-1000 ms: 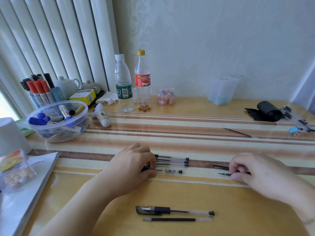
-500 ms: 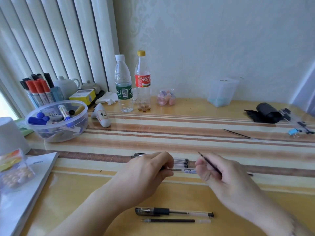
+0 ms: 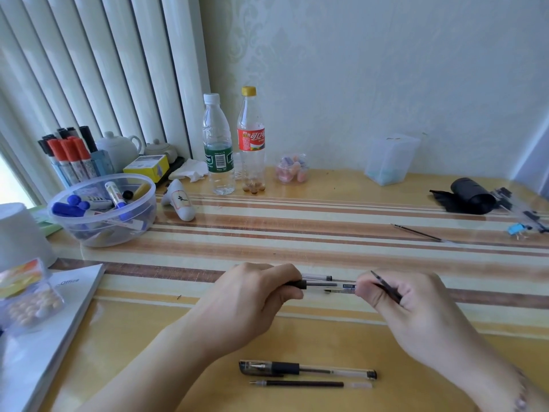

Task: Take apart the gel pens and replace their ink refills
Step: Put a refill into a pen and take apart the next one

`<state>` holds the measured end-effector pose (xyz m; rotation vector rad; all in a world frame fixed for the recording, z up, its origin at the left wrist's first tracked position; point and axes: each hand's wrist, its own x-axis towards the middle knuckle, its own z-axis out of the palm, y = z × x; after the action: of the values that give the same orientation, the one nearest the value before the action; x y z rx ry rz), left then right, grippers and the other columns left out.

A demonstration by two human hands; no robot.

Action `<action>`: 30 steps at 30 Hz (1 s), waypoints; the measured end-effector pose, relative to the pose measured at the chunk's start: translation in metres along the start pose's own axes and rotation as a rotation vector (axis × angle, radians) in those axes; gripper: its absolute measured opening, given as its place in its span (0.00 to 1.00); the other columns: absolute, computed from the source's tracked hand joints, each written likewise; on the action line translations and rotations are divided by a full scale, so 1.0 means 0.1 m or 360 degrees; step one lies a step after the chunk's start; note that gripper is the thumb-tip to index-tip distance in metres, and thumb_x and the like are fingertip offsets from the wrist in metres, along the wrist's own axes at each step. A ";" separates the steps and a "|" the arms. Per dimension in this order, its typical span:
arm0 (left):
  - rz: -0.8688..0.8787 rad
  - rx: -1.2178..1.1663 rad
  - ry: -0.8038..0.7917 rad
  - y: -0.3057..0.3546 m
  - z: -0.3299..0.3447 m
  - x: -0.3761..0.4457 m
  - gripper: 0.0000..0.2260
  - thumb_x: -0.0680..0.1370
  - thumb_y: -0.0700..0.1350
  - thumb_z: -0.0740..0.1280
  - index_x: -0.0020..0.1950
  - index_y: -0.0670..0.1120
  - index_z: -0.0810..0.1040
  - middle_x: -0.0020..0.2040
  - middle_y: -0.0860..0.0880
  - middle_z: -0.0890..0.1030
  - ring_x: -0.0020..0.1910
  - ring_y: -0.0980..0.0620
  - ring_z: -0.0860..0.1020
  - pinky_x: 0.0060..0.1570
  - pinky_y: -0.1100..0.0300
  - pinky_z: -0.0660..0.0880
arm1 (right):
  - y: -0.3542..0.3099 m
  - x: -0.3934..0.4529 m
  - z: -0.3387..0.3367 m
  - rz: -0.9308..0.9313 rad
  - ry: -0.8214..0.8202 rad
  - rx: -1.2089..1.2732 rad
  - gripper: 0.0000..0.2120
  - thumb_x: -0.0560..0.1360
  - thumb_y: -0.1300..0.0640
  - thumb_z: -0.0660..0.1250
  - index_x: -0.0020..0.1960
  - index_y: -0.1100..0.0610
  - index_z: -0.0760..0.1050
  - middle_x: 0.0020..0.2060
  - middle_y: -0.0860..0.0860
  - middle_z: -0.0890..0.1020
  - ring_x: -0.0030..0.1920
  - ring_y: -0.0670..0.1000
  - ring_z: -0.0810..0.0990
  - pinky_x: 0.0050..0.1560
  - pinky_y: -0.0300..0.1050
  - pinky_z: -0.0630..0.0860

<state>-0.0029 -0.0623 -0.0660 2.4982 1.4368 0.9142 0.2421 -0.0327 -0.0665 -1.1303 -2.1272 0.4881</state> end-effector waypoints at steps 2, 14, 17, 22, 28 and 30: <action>-0.0027 -0.0050 -0.0010 -0.02 -0.04 0.00 0.08 0.80 0.55 0.62 0.50 0.52 0.76 0.36 0.59 0.76 0.32 0.62 0.71 0.32 0.66 0.68 | 0.03 0.00 -0.02 0.0008 0.0003 0.0034 0.27 0.76 0.38 0.58 0.30 0.59 0.69 0.23 0.48 0.61 0.26 0.43 0.59 0.27 0.37 0.55; 0.0069 0.0050 0.0139 0.00 -0.08 0.02 0.08 0.80 0.52 0.61 0.49 0.50 0.77 0.42 0.54 0.73 0.40 0.55 0.72 0.38 0.58 0.73 | 0.08 0.03 -0.16 0.0230 -0.0056 0.0234 0.24 0.71 0.29 0.56 0.35 0.47 0.78 0.23 0.48 0.62 0.25 0.57 0.63 0.29 0.46 0.69; 0.0011 0.0034 0.0156 -0.02 -0.06 0.02 0.10 0.81 0.52 0.58 0.45 0.48 0.74 0.41 0.55 0.72 0.38 0.57 0.70 0.37 0.64 0.69 | 0.05 0.00 -0.14 0.0238 -0.0062 0.0366 0.22 0.72 0.32 0.57 0.32 0.46 0.77 0.23 0.49 0.63 0.26 0.64 0.69 0.38 0.66 0.77; -0.0040 -0.0146 0.0155 -0.01 -0.04 0.02 0.13 0.82 0.51 0.54 0.41 0.48 0.70 0.38 0.54 0.71 0.36 0.56 0.69 0.35 0.65 0.66 | 0.01 -0.01 -0.12 0.0078 0.0076 0.0216 0.24 0.73 0.33 0.57 0.34 0.52 0.76 0.23 0.49 0.66 0.24 0.43 0.62 0.25 0.40 0.59; -0.0030 -0.0255 0.0180 -0.01 -0.05 0.03 0.18 0.82 0.50 0.54 0.36 0.42 0.69 0.33 0.50 0.70 0.33 0.52 0.68 0.33 0.63 0.65 | -0.09 -0.01 -0.13 -0.0093 0.0321 0.0079 0.11 0.71 0.40 0.65 0.44 0.45 0.81 0.32 0.48 0.82 0.24 0.46 0.73 0.25 0.40 0.69; -0.0052 -0.0283 0.0203 -0.03 -0.05 0.03 0.18 0.82 0.50 0.55 0.35 0.42 0.68 0.31 0.51 0.69 0.32 0.53 0.67 0.32 0.64 0.63 | -0.12 -0.02 -0.11 -0.0135 0.0340 0.0139 0.11 0.71 0.43 0.66 0.41 0.48 0.83 0.33 0.43 0.83 0.24 0.44 0.74 0.23 0.41 0.69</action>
<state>-0.0071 -0.0594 -0.0615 2.3194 1.3603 1.1591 0.2438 -0.0406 -0.0527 -0.9929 -1.9410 0.3987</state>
